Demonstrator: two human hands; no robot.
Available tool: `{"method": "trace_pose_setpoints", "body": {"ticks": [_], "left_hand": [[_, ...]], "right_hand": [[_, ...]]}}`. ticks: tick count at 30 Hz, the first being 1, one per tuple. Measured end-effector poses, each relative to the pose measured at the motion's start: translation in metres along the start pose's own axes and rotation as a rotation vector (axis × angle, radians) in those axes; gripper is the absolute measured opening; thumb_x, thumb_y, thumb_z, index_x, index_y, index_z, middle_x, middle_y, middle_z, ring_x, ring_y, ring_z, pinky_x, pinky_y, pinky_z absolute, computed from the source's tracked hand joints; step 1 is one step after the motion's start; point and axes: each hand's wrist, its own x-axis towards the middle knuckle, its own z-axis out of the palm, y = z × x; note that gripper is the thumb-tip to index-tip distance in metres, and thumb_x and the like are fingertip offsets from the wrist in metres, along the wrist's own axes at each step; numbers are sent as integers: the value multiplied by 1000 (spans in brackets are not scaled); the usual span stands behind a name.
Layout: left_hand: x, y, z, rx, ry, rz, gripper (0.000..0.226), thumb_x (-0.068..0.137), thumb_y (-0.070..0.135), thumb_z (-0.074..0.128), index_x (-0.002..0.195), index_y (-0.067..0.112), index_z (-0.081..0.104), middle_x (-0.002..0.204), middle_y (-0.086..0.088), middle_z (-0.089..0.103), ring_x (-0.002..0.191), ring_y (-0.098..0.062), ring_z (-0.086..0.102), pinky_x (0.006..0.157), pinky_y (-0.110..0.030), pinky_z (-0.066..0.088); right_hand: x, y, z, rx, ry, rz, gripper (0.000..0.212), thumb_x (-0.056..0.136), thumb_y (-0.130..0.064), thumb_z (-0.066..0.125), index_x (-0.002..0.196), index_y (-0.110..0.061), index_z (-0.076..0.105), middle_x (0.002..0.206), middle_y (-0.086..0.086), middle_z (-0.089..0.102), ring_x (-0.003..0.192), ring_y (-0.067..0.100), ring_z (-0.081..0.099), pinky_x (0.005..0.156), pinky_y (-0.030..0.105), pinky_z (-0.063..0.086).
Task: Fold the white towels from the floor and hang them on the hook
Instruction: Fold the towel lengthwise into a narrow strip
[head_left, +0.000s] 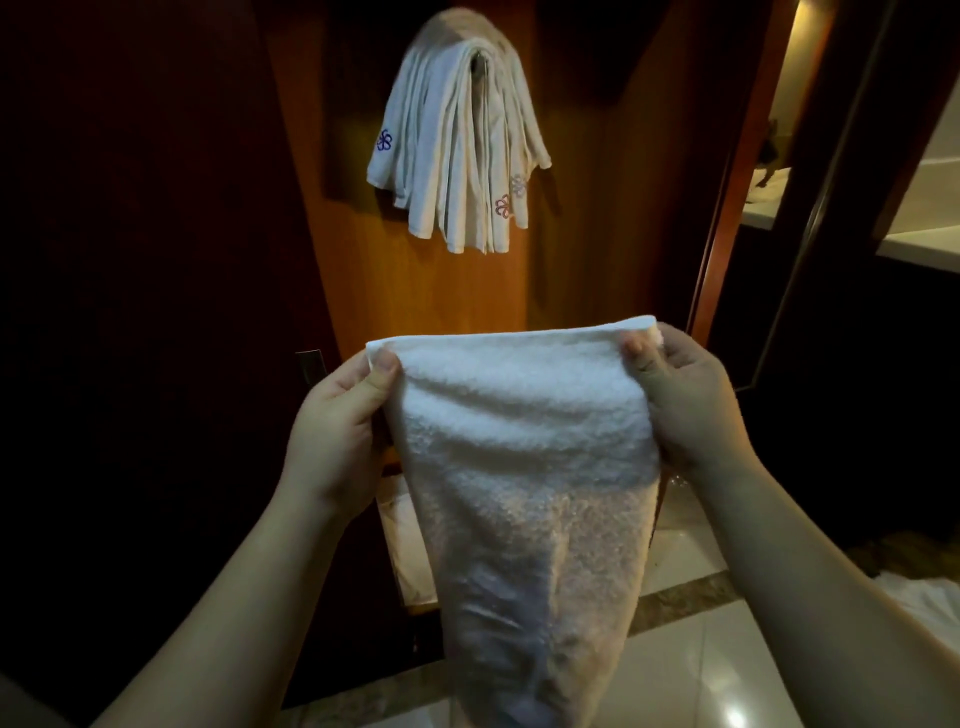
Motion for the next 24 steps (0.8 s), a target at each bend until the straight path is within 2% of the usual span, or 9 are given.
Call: {"method": "trace_pose_setpoints", "body": {"ticks": [3,5,9,12,15,18,21,24], "left_hand": [[-2,-4,2,1,-23,-50,31,93,38,58,105,17,77,99,-11,75,85,-23,72,68,-31,59],[-4,-8,2,11,-33,-75,32,90,38,60,106,14,76,99,-13,75,85,-24,71,69,-31,58],[-11,-12,-2,50,-74,-106,39,82,44,68,105,14,76,102,-17,75,89,-30,72,75,-36,59],[-12,-13,-6,55,-78,-85,33,86,43,69,103,16,78,101,-16,76,90,-31,74,74,-37,60],[-13,-16,-6,-47,-88,-108,55,70,59,82,103,15,79,105,-18,75,96,-34,74,74,-39,60],[-19,-32,-6,-32,-208,-238,63,59,58,90,105,16,79,106,-18,76,97,-32,74,74,-37,60],[-21,-51,-10,35,-140,-281,54,71,52,84,109,13,77,113,-20,73,105,-34,72,80,-36,59],[-18,-62,-15,19,-65,-310,51,77,51,74,110,12,77,116,-21,72,108,-36,70,86,-39,59]], "right_hand": [[-2,9,-14,310,-374,336,56,73,-53,84,119,-22,73,119,14,72,110,32,70,82,37,59],[-4,17,-23,389,-543,488,55,81,-41,82,128,-15,68,128,17,67,120,33,64,91,39,56],[-10,31,-34,426,-527,539,48,94,-40,69,134,-14,63,136,16,62,129,32,58,98,38,52],[-15,32,-31,516,-504,507,42,95,-37,68,129,-13,67,128,13,68,122,26,63,97,35,52],[-16,28,-20,587,-489,486,41,94,-35,70,126,-11,69,124,14,70,119,27,65,96,37,53],[-15,31,-11,622,-482,518,46,91,-34,74,127,-7,68,126,19,67,120,33,64,96,41,53],[-18,40,-12,592,-473,569,45,89,-34,75,124,-5,69,122,19,69,116,32,66,93,39,55],[-17,50,-18,514,-440,610,50,89,-35,76,127,-5,67,129,22,65,121,35,63,93,40,55]]}}
